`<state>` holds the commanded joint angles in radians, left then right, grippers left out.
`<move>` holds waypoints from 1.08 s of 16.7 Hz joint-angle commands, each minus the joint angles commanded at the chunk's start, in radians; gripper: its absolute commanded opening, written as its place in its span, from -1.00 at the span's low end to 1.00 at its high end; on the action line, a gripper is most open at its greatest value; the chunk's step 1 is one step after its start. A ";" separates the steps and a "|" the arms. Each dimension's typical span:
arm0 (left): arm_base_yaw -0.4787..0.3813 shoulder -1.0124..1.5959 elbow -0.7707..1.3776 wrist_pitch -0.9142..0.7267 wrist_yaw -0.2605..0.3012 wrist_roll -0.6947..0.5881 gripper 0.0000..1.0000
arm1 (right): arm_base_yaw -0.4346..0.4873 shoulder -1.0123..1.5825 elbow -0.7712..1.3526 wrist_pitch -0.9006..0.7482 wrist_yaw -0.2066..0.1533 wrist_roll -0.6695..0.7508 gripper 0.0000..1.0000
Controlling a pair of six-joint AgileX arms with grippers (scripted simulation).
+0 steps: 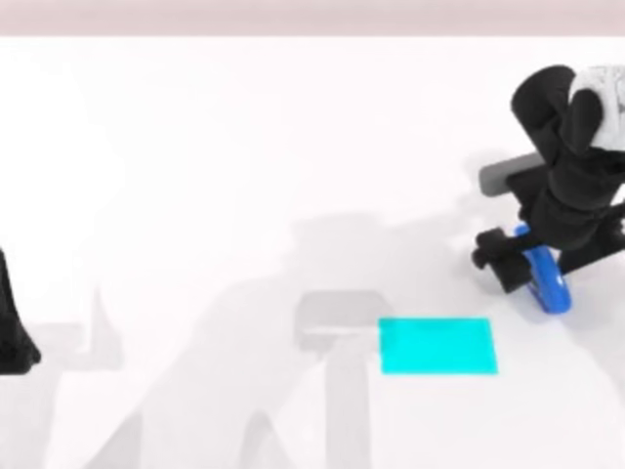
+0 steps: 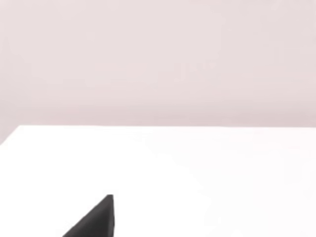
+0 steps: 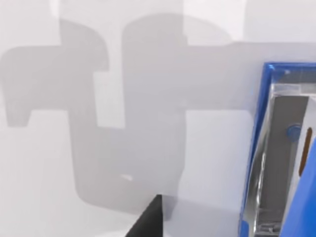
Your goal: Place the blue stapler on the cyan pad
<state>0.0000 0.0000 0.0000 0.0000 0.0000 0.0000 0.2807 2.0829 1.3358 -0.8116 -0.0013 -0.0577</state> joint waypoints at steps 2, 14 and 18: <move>0.000 0.000 0.000 0.000 0.000 0.000 1.00 | 0.000 0.000 0.000 0.000 0.000 0.000 -0.51; 0.000 0.000 0.000 0.000 0.000 0.000 1.00 | -0.003 -0.015 0.005 -0.005 0.002 0.000 -1.00; 0.000 0.000 0.000 0.000 0.000 0.000 1.00 | 0.000 -0.038 0.063 -0.080 0.001 -0.001 -1.00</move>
<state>0.0000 0.0000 0.0000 0.0000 0.0000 0.0000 0.2804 2.0452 1.3988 -0.8919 0.0002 -0.0584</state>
